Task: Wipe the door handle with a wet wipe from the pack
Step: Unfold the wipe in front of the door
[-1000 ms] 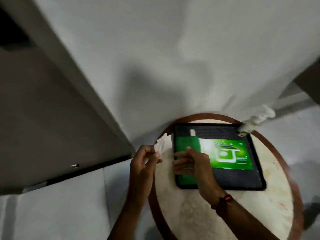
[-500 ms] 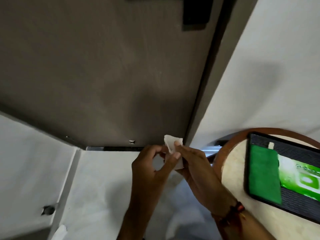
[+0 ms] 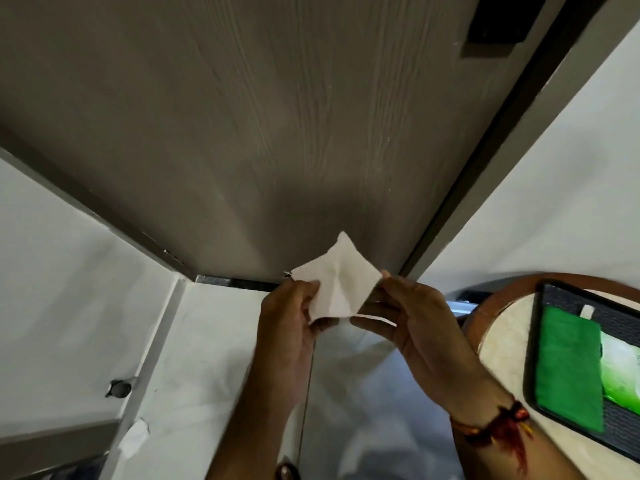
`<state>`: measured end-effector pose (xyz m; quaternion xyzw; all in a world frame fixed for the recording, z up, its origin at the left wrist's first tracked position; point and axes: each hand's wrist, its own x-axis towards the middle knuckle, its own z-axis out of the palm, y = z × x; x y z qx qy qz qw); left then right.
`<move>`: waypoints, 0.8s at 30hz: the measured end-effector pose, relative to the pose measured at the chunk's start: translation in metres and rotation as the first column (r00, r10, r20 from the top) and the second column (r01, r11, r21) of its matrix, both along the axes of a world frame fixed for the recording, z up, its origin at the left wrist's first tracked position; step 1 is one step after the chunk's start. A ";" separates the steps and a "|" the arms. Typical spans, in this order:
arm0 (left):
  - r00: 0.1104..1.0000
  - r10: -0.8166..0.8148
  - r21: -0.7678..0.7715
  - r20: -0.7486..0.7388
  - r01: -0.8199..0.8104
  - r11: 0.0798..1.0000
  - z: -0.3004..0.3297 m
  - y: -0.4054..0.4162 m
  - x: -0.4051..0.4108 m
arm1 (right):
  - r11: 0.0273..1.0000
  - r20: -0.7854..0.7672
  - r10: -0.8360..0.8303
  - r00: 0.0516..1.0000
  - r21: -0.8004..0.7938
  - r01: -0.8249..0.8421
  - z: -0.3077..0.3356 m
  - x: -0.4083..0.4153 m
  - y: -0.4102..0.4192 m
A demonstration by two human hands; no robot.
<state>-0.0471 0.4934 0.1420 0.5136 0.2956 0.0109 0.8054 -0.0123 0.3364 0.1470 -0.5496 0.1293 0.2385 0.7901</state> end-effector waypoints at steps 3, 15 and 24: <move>0.999 -0.050 0.035 0.009 0.049 0.998 -0.001 0.001 -0.001 | 1.000 0.067 0.028 0.997 -0.004 -0.028 0.005 0.002 -0.002; 0.993 -0.072 -0.126 0.098 0.084 0.989 -0.002 -0.012 0.006 | 0.997 0.095 -0.064 0.993 0.054 0.059 0.001 0.008 -0.027; 0.963 -0.256 0.229 0.089 0.230 0.946 0.002 -0.027 0.022 | 0.992 0.158 -0.087 0.984 -0.072 0.099 -0.006 0.006 -0.040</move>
